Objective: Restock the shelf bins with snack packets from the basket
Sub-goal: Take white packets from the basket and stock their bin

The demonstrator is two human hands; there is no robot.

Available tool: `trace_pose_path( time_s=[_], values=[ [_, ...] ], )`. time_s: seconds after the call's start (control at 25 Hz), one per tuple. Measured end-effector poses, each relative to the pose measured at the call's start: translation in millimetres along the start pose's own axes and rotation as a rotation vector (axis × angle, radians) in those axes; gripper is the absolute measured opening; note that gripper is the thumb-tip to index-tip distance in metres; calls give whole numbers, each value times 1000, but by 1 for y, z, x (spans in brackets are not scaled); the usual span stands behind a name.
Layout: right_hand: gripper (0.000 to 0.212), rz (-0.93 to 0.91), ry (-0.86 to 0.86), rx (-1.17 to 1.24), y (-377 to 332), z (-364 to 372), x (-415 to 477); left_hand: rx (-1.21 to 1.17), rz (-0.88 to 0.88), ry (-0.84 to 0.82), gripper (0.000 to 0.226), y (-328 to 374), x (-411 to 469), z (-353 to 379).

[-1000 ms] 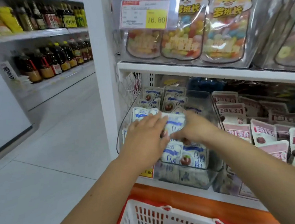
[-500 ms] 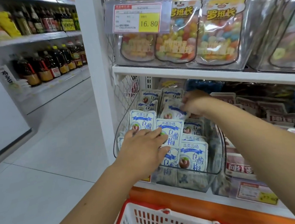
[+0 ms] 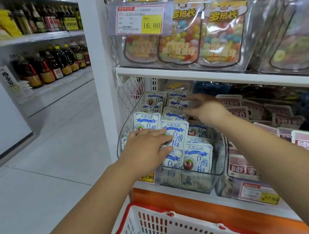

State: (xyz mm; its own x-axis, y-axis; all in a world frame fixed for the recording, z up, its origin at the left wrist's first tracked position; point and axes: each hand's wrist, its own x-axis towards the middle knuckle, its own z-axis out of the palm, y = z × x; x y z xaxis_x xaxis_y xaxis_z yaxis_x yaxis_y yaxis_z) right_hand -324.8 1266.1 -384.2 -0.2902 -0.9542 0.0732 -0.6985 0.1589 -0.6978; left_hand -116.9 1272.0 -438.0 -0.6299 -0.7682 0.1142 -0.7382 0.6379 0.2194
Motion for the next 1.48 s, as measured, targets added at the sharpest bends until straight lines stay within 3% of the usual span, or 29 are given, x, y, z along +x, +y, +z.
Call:
trace_pose_path(
  time_s=[0.08,0.24,0.32,0.4,0.52,0.6,0.68,0.76,0.92,1.12,1.28,1.44,1.48],
  values=[
    [39,-130,91,74,-1,-6,-29,-80,22,140,39,5,-8,-3],
    [21,-316,267,455,10,1,-128,-237,179,613,31,29,-53,10],
    [21,-290,278,536,40,28,-180,-256,228,646,26,42,-88,43],
    [22,-160,210,430,84,70,-220,-258,200,459,30,48,-120,94],
    [15,227,-149,117,163,129,-247,-329,-54,-65,41,52,-157,168],
    [30,490,-387,-48,216,156,-255,-330,-186,-363,48,49,-170,207],
    [39,659,-535,-85,256,176,-269,-405,-340,-503,48,44,-183,239],
    [46,741,-618,-38,276,194,-283,-487,-486,-542,42,39,-198,264],
    [60,877,-607,183,282,228,-283,-642,-655,-597,35,37,-210,293],
    [96,840,-550,-168,287,269,-279,-751,-801,-632,34,39,-213,309],
    [88,919,-446,-34,279,276,-270,-804,-852,-641,38,38,-212,311],
    [42,927,-504,447,270,267,-267,-1003,-942,-551,45,42,-203,301],
    [42,910,-529,559,265,262,-268,-1111,-983,-527,40,44,-198,296]
  ],
)
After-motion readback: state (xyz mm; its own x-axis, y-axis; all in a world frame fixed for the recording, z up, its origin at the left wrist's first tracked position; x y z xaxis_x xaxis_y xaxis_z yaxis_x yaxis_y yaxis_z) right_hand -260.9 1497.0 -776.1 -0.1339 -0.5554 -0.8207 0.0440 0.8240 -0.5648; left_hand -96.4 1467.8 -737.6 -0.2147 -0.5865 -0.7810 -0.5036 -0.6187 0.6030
